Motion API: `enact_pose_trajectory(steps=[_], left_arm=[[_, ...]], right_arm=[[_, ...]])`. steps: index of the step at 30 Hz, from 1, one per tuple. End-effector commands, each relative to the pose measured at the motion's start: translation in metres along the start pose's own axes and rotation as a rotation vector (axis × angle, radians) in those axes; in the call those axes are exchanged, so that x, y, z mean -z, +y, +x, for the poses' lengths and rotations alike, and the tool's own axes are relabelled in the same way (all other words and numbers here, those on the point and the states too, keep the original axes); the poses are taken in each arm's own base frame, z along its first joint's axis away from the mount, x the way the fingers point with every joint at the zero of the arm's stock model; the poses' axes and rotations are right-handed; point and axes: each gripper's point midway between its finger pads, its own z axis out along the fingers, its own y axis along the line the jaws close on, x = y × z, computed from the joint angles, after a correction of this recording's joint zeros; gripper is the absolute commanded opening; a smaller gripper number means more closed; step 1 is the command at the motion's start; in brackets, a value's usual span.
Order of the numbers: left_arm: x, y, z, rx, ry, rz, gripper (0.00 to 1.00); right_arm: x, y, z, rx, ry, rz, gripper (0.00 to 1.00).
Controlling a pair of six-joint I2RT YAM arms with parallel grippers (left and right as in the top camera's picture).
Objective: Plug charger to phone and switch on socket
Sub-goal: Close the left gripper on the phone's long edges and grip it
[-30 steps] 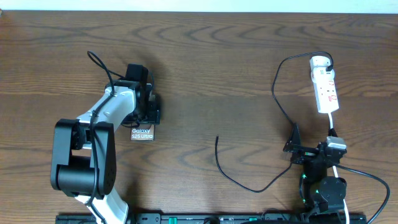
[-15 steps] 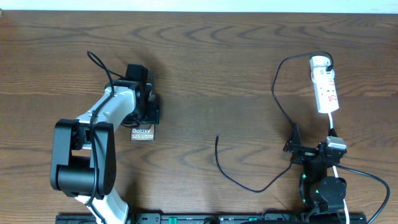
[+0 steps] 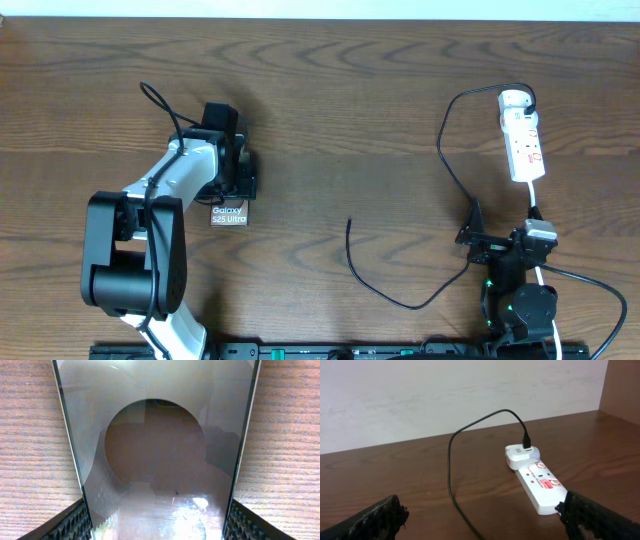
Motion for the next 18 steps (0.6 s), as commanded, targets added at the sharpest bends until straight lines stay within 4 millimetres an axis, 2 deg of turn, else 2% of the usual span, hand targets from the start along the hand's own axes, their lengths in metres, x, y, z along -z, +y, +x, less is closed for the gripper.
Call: enact_pose_trajectory(steps=[1, 7, 9, 18], left_arm=[[-0.0165, 0.0035, 0.0200, -0.002, 0.071, -0.014, 0.31], [-0.0165, 0.0035, 0.0200, -0.002, 0.071, -0.014, 0.19], [-0.0165, 0.0036, 0.0199, -0.001, 0.071, -0.013, 0.08], [-0.0165, 0.0036, 0.0199, -0.001, 0.071, -0.013, 0.07]], right_arm=[[0.0002, -0.0033, -0.0002, 0.014, -0.003, 0.016, 0.99], [0.0002, -0.0033, -0.0002, 0.015, -0.003, 0.016, 0.99], [0.0002, -0.0033, -0.0001, 0.015, -0.002, 0.016, 0.99], [0.0002, -0.0033, -0.0001, 0.014, -0.002, 0.016, 0.99]])
